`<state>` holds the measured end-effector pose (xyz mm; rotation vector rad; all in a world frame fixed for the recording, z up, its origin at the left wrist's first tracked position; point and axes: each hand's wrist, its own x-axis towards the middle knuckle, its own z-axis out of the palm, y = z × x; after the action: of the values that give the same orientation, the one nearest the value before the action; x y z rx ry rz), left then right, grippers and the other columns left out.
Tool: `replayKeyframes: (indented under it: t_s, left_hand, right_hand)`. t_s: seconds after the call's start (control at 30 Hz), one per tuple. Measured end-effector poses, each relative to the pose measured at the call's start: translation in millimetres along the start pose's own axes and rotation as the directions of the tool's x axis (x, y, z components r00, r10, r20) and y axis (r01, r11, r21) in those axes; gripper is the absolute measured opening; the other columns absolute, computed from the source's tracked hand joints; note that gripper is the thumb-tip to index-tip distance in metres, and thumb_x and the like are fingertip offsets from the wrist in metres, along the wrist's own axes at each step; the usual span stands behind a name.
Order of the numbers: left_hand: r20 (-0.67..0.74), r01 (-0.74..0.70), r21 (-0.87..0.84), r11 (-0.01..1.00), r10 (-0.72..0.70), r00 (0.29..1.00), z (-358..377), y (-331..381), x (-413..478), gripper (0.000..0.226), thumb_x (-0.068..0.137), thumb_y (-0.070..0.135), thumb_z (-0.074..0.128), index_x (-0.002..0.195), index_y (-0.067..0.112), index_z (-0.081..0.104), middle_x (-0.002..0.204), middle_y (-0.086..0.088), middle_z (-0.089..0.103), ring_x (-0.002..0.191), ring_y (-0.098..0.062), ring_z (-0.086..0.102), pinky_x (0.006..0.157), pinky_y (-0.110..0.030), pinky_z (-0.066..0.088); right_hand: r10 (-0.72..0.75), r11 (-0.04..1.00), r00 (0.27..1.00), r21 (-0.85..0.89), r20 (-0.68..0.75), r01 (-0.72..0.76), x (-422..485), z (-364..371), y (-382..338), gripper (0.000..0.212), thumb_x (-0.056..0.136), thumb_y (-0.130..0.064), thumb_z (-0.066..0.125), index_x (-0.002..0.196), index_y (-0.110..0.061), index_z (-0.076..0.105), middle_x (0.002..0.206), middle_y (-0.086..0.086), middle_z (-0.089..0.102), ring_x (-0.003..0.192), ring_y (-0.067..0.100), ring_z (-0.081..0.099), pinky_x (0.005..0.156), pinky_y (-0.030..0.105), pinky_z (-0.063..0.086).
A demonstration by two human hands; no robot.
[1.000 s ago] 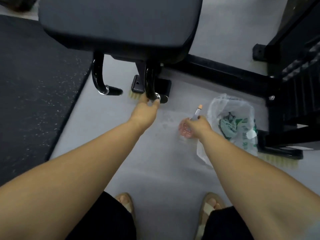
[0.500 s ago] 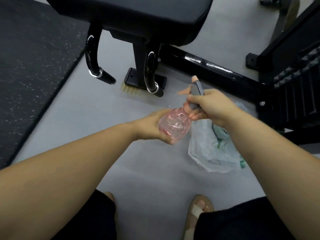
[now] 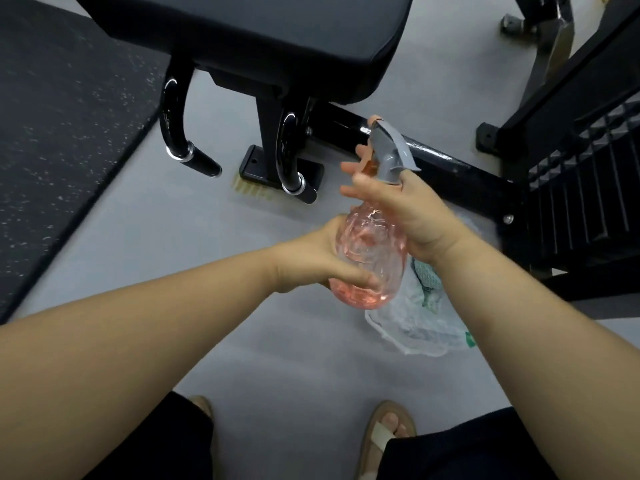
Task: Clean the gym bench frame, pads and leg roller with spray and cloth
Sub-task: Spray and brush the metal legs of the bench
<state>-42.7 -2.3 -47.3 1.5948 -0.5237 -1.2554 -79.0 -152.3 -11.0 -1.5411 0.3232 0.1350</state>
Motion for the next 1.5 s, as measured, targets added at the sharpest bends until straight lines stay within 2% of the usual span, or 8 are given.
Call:
replayKeyframes:
  t_s: [0.1, 0.2, 0.33, 0.43, 0.67, 0.97, 1.37, 1.5]
  left_hand:
    - [0.01, 0.063, 0.036, 0.997, -0.063, 0.998, -2.8, -2.8, 1.8, 0.084, 0.066, 0.019, 0.082, 0.134, 0.028, 0.032, 0.123, 0.006, 0.057, 0.109, -0.01, 0.059, 0.083, -0.029, 0.055]
    - [0.051, 0.18, 0.174, 0.968, -0.191, 0.98, -24.9, -7.5, 1.9, 0.073, 0.078, 0.017, 0.075, 0.138, 0.029, 0.034, 0.132, 0.006, 0.051, 0.111, -0.011, 0.057, 0.088, -0.029, 0.052]
    - [-0.347, 0.339, 0.181, 0.923, -0.262, 0.9, -70.1, -18.2, -1.7, 0.073, 0.082, 0.012, 0.068, 0.144, 0.023, 0.03, 0.142, 0.001, 0.043, 0.115, -0.019, 0.052, 0.093, -0.036, 0.049]
    - [-0.527, 0.194, 0.072, 0.978, -0.128, 0.84, -85.9, -18.9, -1.6, 0.076, 0.082, 0.002, 0.062, 0.145, 0.027, 0.027, 0.143, 0.006, 0.04, 0.114, -0.017, 0.051, 0.094, -0.037, 0.047]
    - [-0.498, 0.154, 0.096, 0.983, -0.087, 0.863, -78.5, -22.1, 18.0, 0.066, 0.083, 0.001, 0.054, 0.139, 0.032, 0.036, 0.133, 0.011, 0.043, 0.119, -0.017, 0.05, 0.094, -0.037, 0.05]
    - [-0.519, 0.174, 0.086, 0.981, -0.105, 0.848, -77.1, -26.0, 23.4, 0.067, 0.086, -0.002, 0.047, 0.141, 0.033, 0.033, 0.137, 0.013, 0.041, 0.121, -0.015, 0.048, 0.093, -0.034, 0.05]
    - [-0.478, 0.287, 0.114, 0.951, -0.201, 0.855, -94.6, -29.4, 18.3, 0.06, 0.091, 0.0, 0.043, 0.141, 0.034, 0.036, 0.138, 0.014, 0.045, 0.123, -0.014, 0.047, 0.086, -0.03, 0.051]
    - [-0.578, 0.432, 0.009, 0.902, -0.348, 0.738, -124.1, -41.1, -2.7, 0.053, 0.093, 0.005, 0.044, 0.143, 0.021, 0.035, 0.137, -0.003, 0.047, 0.122, -0.018, 0.049, 0.09, -0.04, 0.052]
  right_hand:
    - [0.045, 0.988, 0.994, 0.149, -0.101, -0.029, 6.7, 3.6, 5.2, 0.06, 0.078, -0.026, 0.067, 0.132, -0.011, 0.046, 0.126, 0.008, 0.057, 0.079, 0.018, 0.069, 0.071, 0.033, 0.054]
    - [0.085, 0.992, 0.988, 0.101, -0.126, -0.073, 13.8, 3.4, 22.7, 0.03, 0.09, -0.027, 0.062, 0.117, -0.017, 0.055, 0.109, 0.005, 0.065, 0.06, 0.016, 0.062, 0.065, 0.033, 0.051]
    - [0.248, 0.969, 0.969, -0.011, 0.013, -0.248, 24.9, 4.5, 46.9, 0.033, 0.09, -0.031, 0.06, 0.122, -0.03, 0.052, 0.103, 0.008, 0.066, 0.055, 0.018, 0.057, 0.06, 0.029, 0.051]
    - [0.351, 0.932, 0.934, -0.126, 0.071, -0.341, 33.7, 4.8, 57.4, 0.012, 0.089, -0.029, 0.063, 0.1, -0.025, 0.06, 0.106, 0.01, 0.067, 0.055, 0.017, 0.056, 0.055, 0.025, 0.05]
    - [0.405, 0.892, 0.911, -0.258, 0.084, -0.372, 52.1, 1.3, 76.1, 0.011, 0.087, -0.02, 0.061, 0.094, -0.012, 0.059, 0.087, 0.006, 0.066, 0.052, 0.016, 0.056, 0.055, 0.024, 0.049]
    - [0.383, 0.903, 0.921, -0.181, -0.074, -0.39, 57.3, -5.2, 76.7, 0.008, 0.085, -0.013, 0.058, 0.088, -0.006, 0.059, 0.078, 0.001, 0.059, 0.05, 0.015, 0.054, 0.049, 0.02, 0.045]
    - [0.27, 0.941, 0.953, -0.245, 0.136, -0.232, 42.7, 25.6, 60.1, 0.013, 0.086, -0.012, 0.063, 0.095, -0.019, 0.057, 0.096, 0.004, 0.056, 0.056, 0.014, 0.055, 0.053, 0.022, 0.048]
    - [0.251, 0.926, 0.944, -0.336, 0.212, -0.171, 38.3, 49.6, 59.0, 0.021, 0.087, -0.013, 0.061, 0.107, -0.006, 0.057, 0.097, 0.008, 0.055, 0.058, 0.016, 0.055, 0.057, 0.022, 0.046]
